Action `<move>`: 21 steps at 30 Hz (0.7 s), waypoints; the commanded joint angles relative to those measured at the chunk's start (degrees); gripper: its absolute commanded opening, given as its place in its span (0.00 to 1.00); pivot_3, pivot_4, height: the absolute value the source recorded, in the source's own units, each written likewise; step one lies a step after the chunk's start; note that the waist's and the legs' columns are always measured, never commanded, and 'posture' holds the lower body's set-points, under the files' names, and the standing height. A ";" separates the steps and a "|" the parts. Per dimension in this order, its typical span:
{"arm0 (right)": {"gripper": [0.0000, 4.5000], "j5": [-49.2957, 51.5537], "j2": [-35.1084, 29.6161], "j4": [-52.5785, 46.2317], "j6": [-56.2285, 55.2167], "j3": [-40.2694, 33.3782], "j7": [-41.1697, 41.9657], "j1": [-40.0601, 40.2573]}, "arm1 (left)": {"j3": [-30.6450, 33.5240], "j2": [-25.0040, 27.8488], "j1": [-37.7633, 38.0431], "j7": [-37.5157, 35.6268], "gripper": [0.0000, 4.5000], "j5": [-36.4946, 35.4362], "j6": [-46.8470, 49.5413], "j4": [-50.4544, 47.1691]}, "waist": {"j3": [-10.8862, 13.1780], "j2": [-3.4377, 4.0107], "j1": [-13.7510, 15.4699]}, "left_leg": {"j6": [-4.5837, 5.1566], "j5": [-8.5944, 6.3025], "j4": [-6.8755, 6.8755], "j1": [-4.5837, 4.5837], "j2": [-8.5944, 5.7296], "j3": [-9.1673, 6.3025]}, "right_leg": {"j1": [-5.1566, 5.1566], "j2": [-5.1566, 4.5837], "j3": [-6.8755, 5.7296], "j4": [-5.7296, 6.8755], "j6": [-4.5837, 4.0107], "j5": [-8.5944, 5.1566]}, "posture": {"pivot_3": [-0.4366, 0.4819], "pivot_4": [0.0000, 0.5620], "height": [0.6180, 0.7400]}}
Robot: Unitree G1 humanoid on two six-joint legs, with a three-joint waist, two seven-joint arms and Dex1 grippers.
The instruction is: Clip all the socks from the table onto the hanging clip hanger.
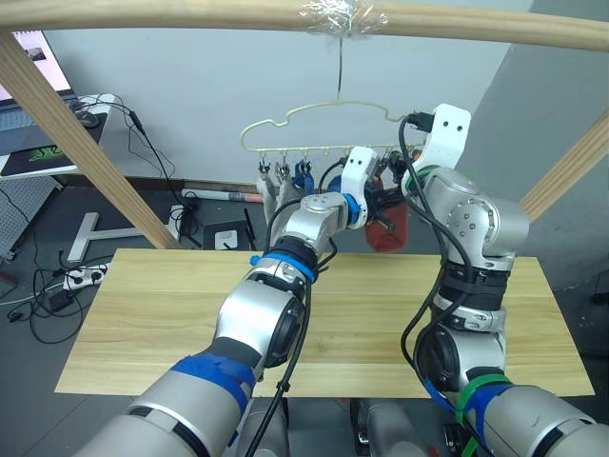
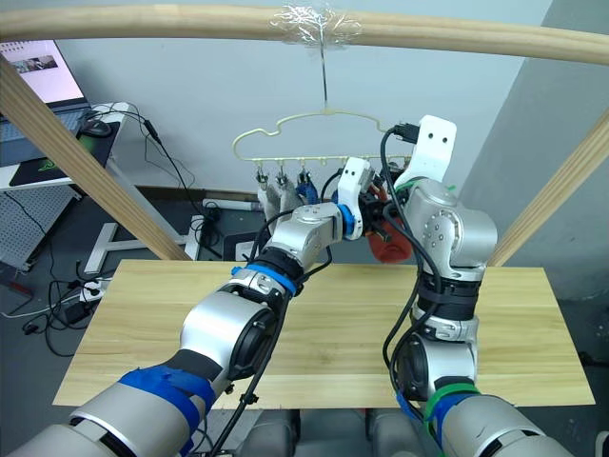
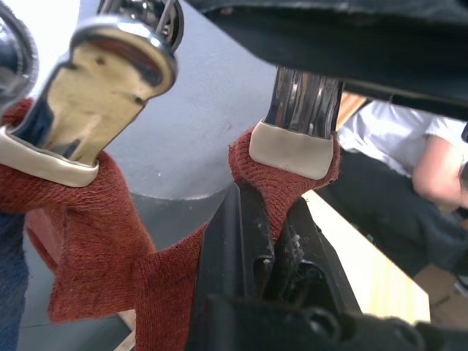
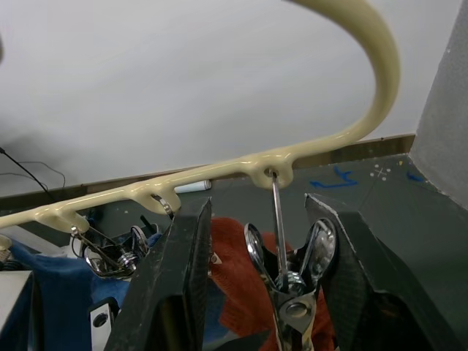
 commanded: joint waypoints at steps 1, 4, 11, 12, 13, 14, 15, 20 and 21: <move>0.46 1.00 -0.43 -3.92 1.47 0.37 0.86 0.63 | -1.18 0.31 0.41 -1.11 0.00 0.60 -0.66 -2.95 | 0.00 0.00 0.00 | 0.00 0.00 0.00 0.00 0.00 0.00 | 0.00 0.00 0.00 0.00 0.00 0.00 | 0.51 0.33 1.00; 0.46 0.96 -0.59 -5.09 2.47 0.25 1.26 1.38 | -1.42 0.60 1.12 -1.38 0.00 0.60 -0.09 -3.54 | 0.00 0.00 0.00 | 0.00 0.00 0.00 0.00 0.00 0.00 | 0.00 0.00 0.00 0.02 0.00 0.00 | 0.51 0.33 1.00; 0.47 0.72 -0.59 -6.29 3.53 0.01 1.64 1.99 | -0.97 0.52 0.91 -1.33 0.38 0.09 0.70 -3.85 | 0.00 0.00 -0.01 | 0.00 0.00 0.01 0.00 0.00 0.00 | 0.00 0.00 0.00 0.03 0.00 0.00 | 0.51 0.32 1.00; 0.47 0.72 -0.62 -6.57 3.77 -0.01 1.67 2.11 | -0.95 0.55 0.90 -1.37 0.45 0.06 0.76 -3.93 | 0.00 0.00 -0.01 | 0.00 0.00 0.01 0.01 0.00 0.00 | 0.00 0.00 0.00 0.04 0.00 0.00 | 0.51 0.32 1.00; 0.47 0.73 -0.69 -6.95 4.06 0.01 1.74 2.32 | -0.99 0.65 1.06 -1.53 0.52 0.06 0.86 -4.16 | 0.00 0.00 -0.02 | 0.00 0.00 0.01 0.01 0.00 0.00 | 0.00 0.00 0.00 0.04 0.00 0.00 | 0.50 0.32 1.00; 0.47 0.80 -0.84 -7.50 4.48 0.01 1.90 2.62 | -1.18 0.87 1.43 -1.94 0.58 0.13 1.01 -4.59 | 0.00 0.00 -0.02 | 0.00 0.00 0.01 0.01 0.00 0.00 | 0.00 0.00 -0.01 0.05 0.00 0.00 | 0.50 0.32 1.00; 0.47 0.87 -1.02 -8.03 4.92 0.03 2.11 2.91 | -1.39 1.10 1.80 -2.30 0.65 0.24 1.17 -5.00 | 0.00 0.00 -0.02 | 0.00 0.00 0.01 0.00 0.00 0.00 | 0.00 0.00 -0.01 0.05 0.00 0.00 | 0.50 0.32 1.00; 0.47 2.41 -3.75 -15.22 9.49 0.90 5.83 8.07 | -2.35 3.73 7.53 -5.97 0.99 -0.62 4.40 -14.12 | 0.00 0.00 -0.11 | 0.00 0.00 0.00 0.01 0.00 0.00 | 0.00 0.00 0.00 0.04 0.00 0.00 | 0.49 0.32 1.00; 0.47 2.96 -4.61 -16.95 10.36 1.28 6.95 9.51 | -2.34 4.29 9.37 -6.91 1.00 -1.49 5.94 -17.64 | 0.00 0.00 -0.16 | -0.01 0.01 0.01 0.01 0.01 0.00 | 0.00 0.00 0.00 0.06 0.00 0.00 | 0.49 0.32 1.00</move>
